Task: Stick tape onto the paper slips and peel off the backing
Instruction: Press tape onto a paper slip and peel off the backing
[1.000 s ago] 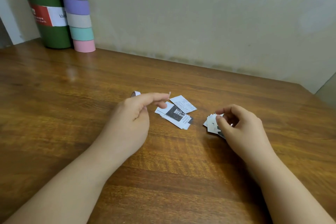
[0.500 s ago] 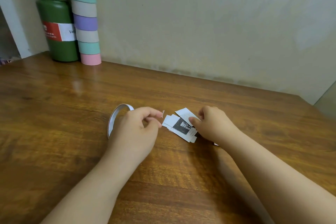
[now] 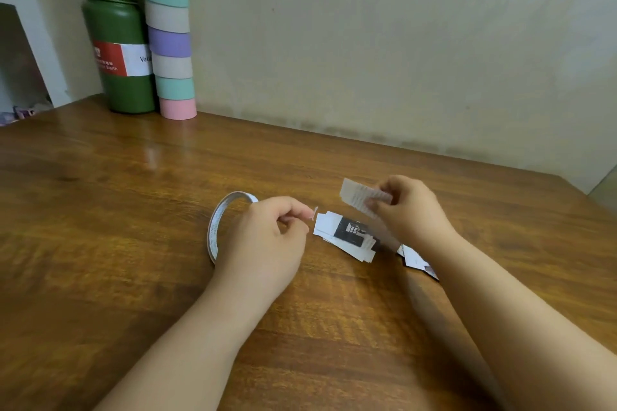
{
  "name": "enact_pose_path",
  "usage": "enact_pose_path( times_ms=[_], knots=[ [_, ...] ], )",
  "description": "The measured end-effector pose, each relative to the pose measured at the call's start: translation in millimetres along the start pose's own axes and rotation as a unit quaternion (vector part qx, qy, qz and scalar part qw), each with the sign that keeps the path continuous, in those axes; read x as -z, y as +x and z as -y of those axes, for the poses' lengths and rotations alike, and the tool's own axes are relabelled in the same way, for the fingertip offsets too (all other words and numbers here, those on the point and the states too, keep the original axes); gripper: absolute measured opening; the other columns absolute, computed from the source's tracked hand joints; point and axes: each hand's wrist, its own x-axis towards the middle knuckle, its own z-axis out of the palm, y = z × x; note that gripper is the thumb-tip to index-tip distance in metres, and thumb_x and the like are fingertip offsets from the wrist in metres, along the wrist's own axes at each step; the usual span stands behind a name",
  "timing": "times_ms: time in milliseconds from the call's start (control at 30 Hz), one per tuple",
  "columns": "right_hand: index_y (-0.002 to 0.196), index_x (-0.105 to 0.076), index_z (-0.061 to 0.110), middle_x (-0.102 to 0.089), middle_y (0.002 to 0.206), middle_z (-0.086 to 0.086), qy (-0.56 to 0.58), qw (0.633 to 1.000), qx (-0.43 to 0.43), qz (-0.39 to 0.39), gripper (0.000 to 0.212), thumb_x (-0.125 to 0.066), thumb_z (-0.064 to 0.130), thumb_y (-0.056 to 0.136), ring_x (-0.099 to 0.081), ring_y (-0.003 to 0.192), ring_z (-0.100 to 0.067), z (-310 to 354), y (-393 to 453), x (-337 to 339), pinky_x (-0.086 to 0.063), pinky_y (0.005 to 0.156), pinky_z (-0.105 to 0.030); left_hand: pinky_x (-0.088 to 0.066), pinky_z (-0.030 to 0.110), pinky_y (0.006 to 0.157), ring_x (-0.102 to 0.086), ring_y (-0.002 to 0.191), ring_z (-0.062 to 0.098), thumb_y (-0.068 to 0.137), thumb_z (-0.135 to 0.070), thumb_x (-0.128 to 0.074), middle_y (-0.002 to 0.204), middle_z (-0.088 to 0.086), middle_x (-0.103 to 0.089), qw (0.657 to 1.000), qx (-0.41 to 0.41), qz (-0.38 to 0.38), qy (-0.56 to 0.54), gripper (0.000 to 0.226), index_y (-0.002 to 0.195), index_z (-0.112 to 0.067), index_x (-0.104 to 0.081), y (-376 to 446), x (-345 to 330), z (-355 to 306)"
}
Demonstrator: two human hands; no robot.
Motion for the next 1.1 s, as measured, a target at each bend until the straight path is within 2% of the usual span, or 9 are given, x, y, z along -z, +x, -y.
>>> enact_pose_path(
  times_ms=[167, 300, 433, 567, 667, 767, 867, 1000, 1100],
  knots=[
    [0.076, -0.066, 0.014, -0.058, 0.052, 0.007, 0.044, 0.995, 0.003, 0.086, 0.024, -0.067, 0.035, 0.086, -0.041, 0.039, -0.004, 2, -40, 38, -0.031, 0.04, -0.015, -0.028, 0.017, 0.038, -0.038, 0.035, 0.005, 0.089, -0.016, -0.055, 0.042, -0.017, -0.048, 1.0, -0.005, 0.019, -0.012, 0.023, 0.082, -0.034, -0.068, 0, -2, 3],
    [0.068, -0.064, 0.015, -0.057, 0.048, 0.01, 0.001, 0.986, -0.004, 0.168, 0.031, -0.062, 0.038, 0.088, -0.044, 0.042, -0.003, -7, -66, 31, -0.032, 0.041, -0.012, -0.023, 0.012, 0.034, -0.036, 0.034, 0.007, 0.089, -0.015, -0.056, 0.035, -0.018, -0.042, 1.0, -0.011, 0.029, -0.006, 0.022, 0.083, -0.032, -0.068, -1, -5, 2],
    [0.053, -0.046, 0.019, -0.041, 0.037, 0.015, 0.02, 0.992, 0.0, 0.127, 0.043, -0.057, 0.037, 0.092, -0.035, 0.035, -0.003, -16, -70, 16, -0.026, 0.038, -0.013, -0.026, 0.012, 0.034, -0.038, 0.036, 0.005, 0.09, -0.017, -0.056, 0.037, -0.02, -0.044, 0.999, -0.012, 0.033, 0.016, 0.021, 0.085, -0.033, -0.069, -1, -7, 3],
    [0.061, -0.056, 0.016, -0.045, 0.051, 0.009, 0.046, 0.996, 0.076, 0.031, 0.035, -0.056, 0.027, 0.094, -0.036, 0.045, -0.005, -16, -48, 13, -0.029, 0.047, -0.017, -0.026, 0.013, 0.034, -0.038, 0.036, 0.005, 0.09, -0.015, -0.055, 0.037, -0.021, -0.045, 0.999, -0.021, 0.032, 0.023, 0.021, 0.085, -0.031, -0.069, 0, -6, 4],
    [0.088, -0.066, 0.024, -0.054, 0.06, 0.021, 0.022, 0.988, 0.153, -0.027, 0.013, -0.057, 0.017, 0.093, -0.05, 0.057, 0.006, -14, -30, 9, -0.034, 0.054, -0.008, -0.026, 0.013, 0.034, -0.037, 0.035, 0.005, 0.09, -0.015, -0.056, 0.036, -0.021, -0.044, 0.999, -0.026, 0.031, 0.026, 0.02, 0.085, -0.031, -0.068, 0, -6, 4],
    [0.084, -0.053, 0.034, -0.06, 0.06, 0.008, 0.017, 0.992, 0.126, 0.001, 0.015, -0.055, 0.023, 0.094, -0.05, 0.051, 0.001, -18, -17, -1, -0.036, 0.047, -0.012, -0.025, 0.012, 0.034, -0.037, 0.035, 0.004, 0.091, -0.015, -0.056, 0.036, -0.021, -0.044, 0.999, -0.026, 0.036, 0.024, 0.019, 0.089, -0.03, -0.068, 0, -6, 3],
    [0.082, -0.053, 0.029, -0.064, 0.072, 0.002, 0.002, 0.996, 0.062, 0.063, 0.013, -0.053, 0.028, 0.094, -0.056, 0.059, -0.007, -19, -12, -10, -0.042, 0.049, -0.023, -0.025, 0.012, 0.035, -0.035, 0.034, 0.006, 0.09, -0.014, -0.056, 0.034, -0.019, -0.041, 0.999, -0.035, 0.03, 0.015, 0.021, 0.086, -0.028, -0.069, 1, -6, 4],
    [0.081, -0.056, 0.024, -0.045, 0.078, 0.006, -0.106, 0.99, 0.091, 0.036, 0.01, -0.056, 0.023, 0.091, -0.048, 0.073, -0.014, -22, -14, -20, -0.03, 0.051, -0.017, -0.025, 0.012, 0.036, -0.034, 0.034, 0.007, 0.09, -0.014, -0.056, 0.034, -0.018, -0.041, 0.999, -0.038, 0.031, 0.003, 0.022, 0.084, -0.029, -0.069, 1, -8, 6],
    [0.092, -0.066, 0.017, -0.036, 0.085, 0.005, -0.122, 0.989, 0.073, 0.028, 0.009, -0.059, 0.023, 0.089, -0.045, 0.075, -0.011, -22, -13, -21, -0.027, 0.052, -0.021, -0.025, 0.012, 0.035, -0.034, 0.035, 0.007, 0.09, -0.015, -0.055, 0.034, -0.018, -0.041, 0.999, -0.04, 0.032, 0.004, 0.021, 0.084, -0.031, -0.068, 0, -7, 6]
  ],
)
